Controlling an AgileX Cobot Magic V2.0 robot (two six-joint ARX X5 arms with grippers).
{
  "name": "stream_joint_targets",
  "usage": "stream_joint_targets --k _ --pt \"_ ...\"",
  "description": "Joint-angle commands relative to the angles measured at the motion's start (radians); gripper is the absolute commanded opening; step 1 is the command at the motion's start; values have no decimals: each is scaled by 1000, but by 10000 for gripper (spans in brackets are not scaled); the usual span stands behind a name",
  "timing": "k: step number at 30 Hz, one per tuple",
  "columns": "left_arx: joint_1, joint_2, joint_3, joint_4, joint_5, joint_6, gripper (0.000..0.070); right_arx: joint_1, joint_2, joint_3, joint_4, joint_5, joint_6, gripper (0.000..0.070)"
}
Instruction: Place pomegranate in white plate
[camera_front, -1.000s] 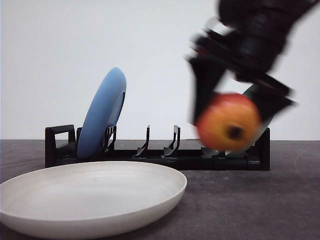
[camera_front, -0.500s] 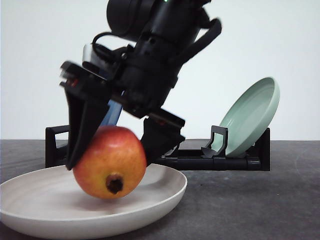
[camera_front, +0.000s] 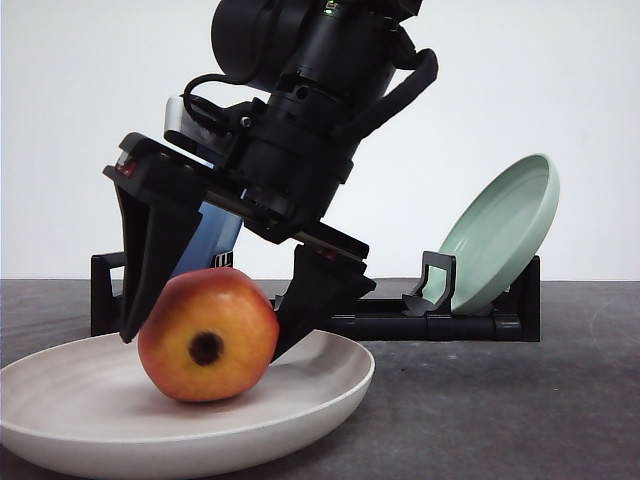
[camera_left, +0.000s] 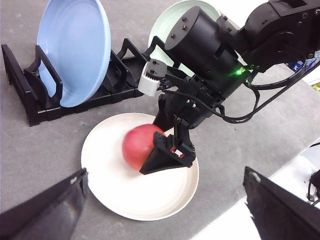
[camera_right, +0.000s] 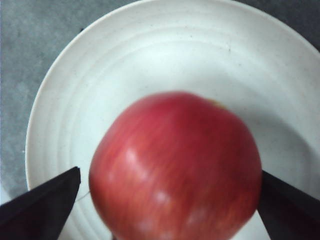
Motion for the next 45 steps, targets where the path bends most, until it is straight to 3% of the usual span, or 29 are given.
stream_joint_targets --k 1,8,11,14,17,22,28,33,34,35,36,37,38,39,45 --pt "-13 1 6 3 -6 -5 580 -1 -16 25 -3 2 -3 700" --pt "-13 1 5 -45 -6 -26 580 -91 -291 25 -145 8 -52 700" --pt "-13 1 5 -54 -6 -26 580 -138 -438 23 -261 75 -78 700" --pt "-13 1 5 -53 -8 -26 580 -167 -574 18 -389 196 -80 700" --pt "-13 1 5 -53 -36 -26 580 -177 -707 -21 -442 246 -80 700" --pt "-13 1 5 -50 -86 -26 580 -177 -950 -194 -402 277 -53 700" --pt "-13 1 5 -29 -97 -22 580 -177 -1265 -456 -255 284 -21 700" --pt "-13 1 5 -26 -97 -22 580 -177 -1425 -548 -163 284 -20 700" --pt "-13 1 5 -26 -97 -22 554 -177 -1437 -549 -156 284 -20 670" --pt "-13 1 5 -26 -97 -20 444 -177 -1447 -548 -151 284 -21 564" --pt "-13 1 5 -27 -97 -18 212 -177 -1452 -548 -148 285 -21 346" --pt "-13 1 5 -27 -97 -14 97 -177 -1453 -548 -150 284 -22 128" --pt "-13 1 5 -27 -97 -12 22 -177 -1452 -548 -151 288 -22 17" --pt "-13 1 6 -26 -97 -11 0 -177 -1450 -548 -153 296 -21 57" --pt "-13 1 6 -29 -97 -22 0 -177 -1451 -548 -133 302 -22 57"
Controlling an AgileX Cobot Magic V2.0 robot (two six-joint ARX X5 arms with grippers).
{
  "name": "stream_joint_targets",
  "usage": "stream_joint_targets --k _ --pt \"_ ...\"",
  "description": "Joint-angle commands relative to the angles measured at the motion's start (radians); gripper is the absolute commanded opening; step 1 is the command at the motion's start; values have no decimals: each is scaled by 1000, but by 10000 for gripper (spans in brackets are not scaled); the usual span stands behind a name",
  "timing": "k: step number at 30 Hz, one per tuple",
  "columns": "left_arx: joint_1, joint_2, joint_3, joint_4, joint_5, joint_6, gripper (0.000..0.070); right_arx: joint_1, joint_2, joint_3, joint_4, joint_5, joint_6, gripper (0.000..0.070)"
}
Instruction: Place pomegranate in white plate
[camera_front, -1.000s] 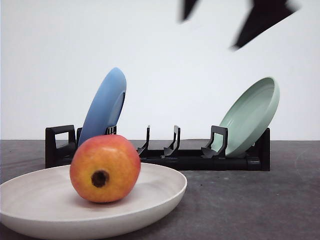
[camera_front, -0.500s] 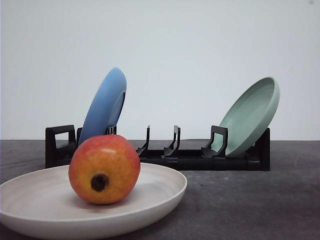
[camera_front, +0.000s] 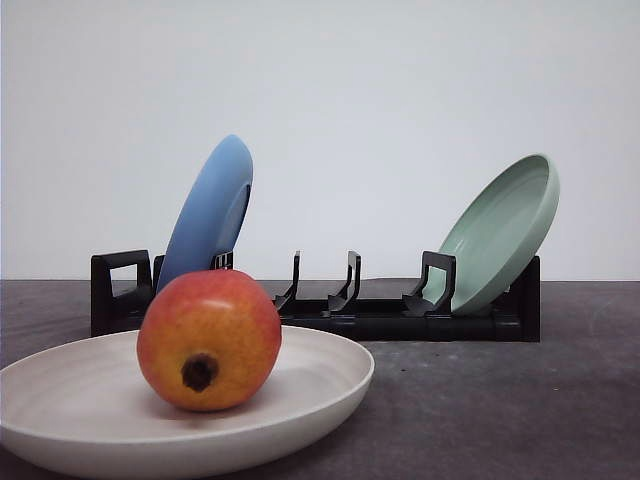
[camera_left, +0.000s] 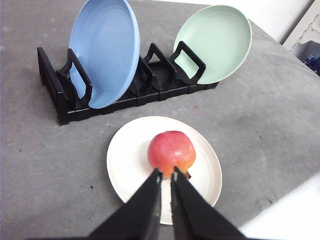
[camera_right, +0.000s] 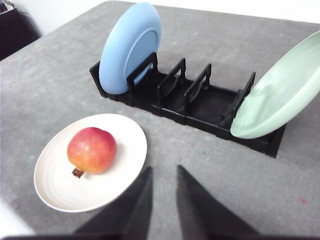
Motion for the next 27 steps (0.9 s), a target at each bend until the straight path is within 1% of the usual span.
stream_joint_targets --k 1,13,16,18,19,21,22,23,24,25,27 --pt "-13 1 6 8 -9 1 0 6 3 5 18 9 6 57" --pt "-6 -3 5 7 -11 1 0 6 3 6 27 11 6 57" --pt "79 -6 3 6 -10 1 0 6 3 5 27 11 6 57" --pt "180 -6 2 6 -11 4 0 6 3 5 28 11 6 57" --pt "236 -7 0 8 -17 25 0 6 3 5 28 11 6 57" --pt "371 -13 -16 55 -32 111 0 6 3 5 28 11 6 57" --pt "439 -22 -34 106 -28 177 0 6 3 5 28 11 6 57" --pt "511 -34 -60 173 -7 259 0 6 3 5 28 11 6 57" --pt "584 -47 -91 249 34 345 0 6 3 6 28 11 6 57" --pt "655 -62 -125 322 96 423 0 6 3 6 28 11 6 57" --pt "811 -95 -208 464 275 557 0 6 3 5 28 12 6 57"
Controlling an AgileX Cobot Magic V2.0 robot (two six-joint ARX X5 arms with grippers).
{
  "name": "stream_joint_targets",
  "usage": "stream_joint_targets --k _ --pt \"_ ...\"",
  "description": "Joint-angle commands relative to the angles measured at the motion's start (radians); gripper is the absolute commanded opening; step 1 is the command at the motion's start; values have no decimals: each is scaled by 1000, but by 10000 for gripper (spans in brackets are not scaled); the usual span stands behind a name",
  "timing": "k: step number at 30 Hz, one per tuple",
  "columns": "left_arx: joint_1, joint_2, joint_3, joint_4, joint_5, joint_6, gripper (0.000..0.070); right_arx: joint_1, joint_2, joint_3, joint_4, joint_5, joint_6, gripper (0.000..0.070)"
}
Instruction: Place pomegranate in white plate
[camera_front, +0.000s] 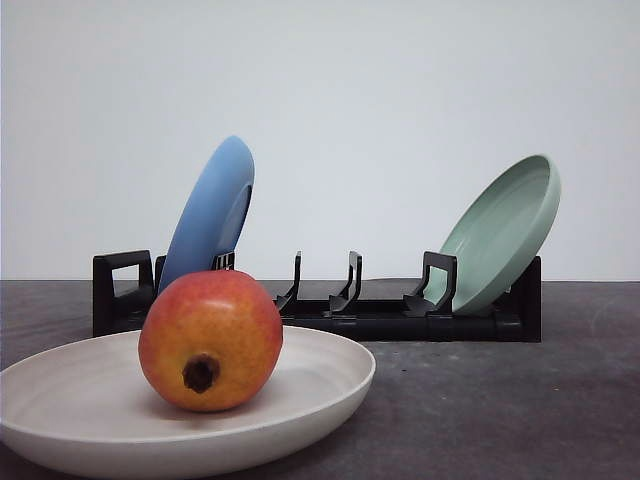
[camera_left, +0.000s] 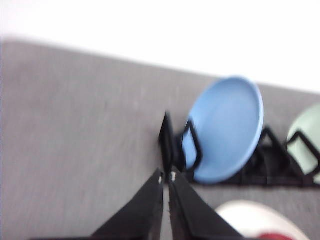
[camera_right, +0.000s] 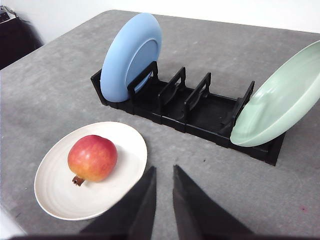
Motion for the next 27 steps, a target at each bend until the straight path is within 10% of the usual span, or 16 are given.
stream_joint_targets --k 1,7,27 --pt "149 -19 -68 134 194 272 0 6 3 5 11 2 6 57" --pt "449 -92 -316 333 479 410 0 6 3 5 11 1 6 57" --pt "514 -179 -634 503 389 401 0 6 3 5 11 1 6 57"
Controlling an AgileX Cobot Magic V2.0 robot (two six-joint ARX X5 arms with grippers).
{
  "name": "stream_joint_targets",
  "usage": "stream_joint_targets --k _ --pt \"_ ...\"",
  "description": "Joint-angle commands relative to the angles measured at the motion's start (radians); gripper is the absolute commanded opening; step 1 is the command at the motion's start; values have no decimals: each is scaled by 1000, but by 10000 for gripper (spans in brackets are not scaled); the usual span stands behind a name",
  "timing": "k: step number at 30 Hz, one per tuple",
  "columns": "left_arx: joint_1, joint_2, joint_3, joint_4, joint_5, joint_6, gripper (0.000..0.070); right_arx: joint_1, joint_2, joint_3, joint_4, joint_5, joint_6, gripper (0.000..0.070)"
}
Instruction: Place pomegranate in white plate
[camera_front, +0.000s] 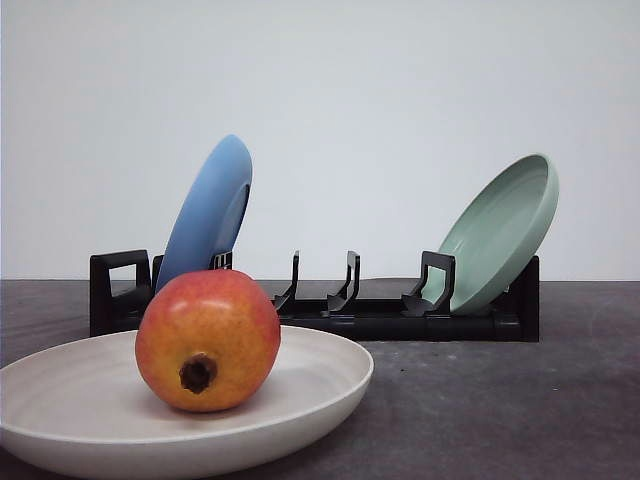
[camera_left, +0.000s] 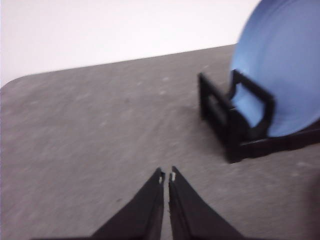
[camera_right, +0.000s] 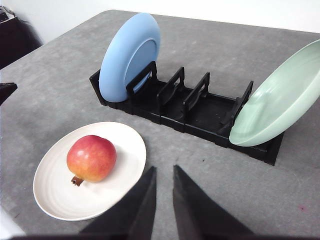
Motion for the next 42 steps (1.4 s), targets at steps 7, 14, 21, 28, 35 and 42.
stream_joint_targets --k 7,14,21,28,35,42 --pt "33 -2 -10 -15 -62 0 0 6 3 5 11 1 6 57" --pt "43 -2 -10 -15 -63 -96 0 6 3 5 11 1 6 57" --pt "44 -2 -10 -14 -62 -112 0 6 3 5 11 1 6 57" --pt "44 -1 -10 -12 -62 -201 0 6 3 5 11 1 6 57" --pt "44 -1 -10 -12 -62 -203 0 6 3 6 11 1 6 57" --pt "44 -1 -10 -12 -62 -203 0 6 3 5 11 1 6 57"
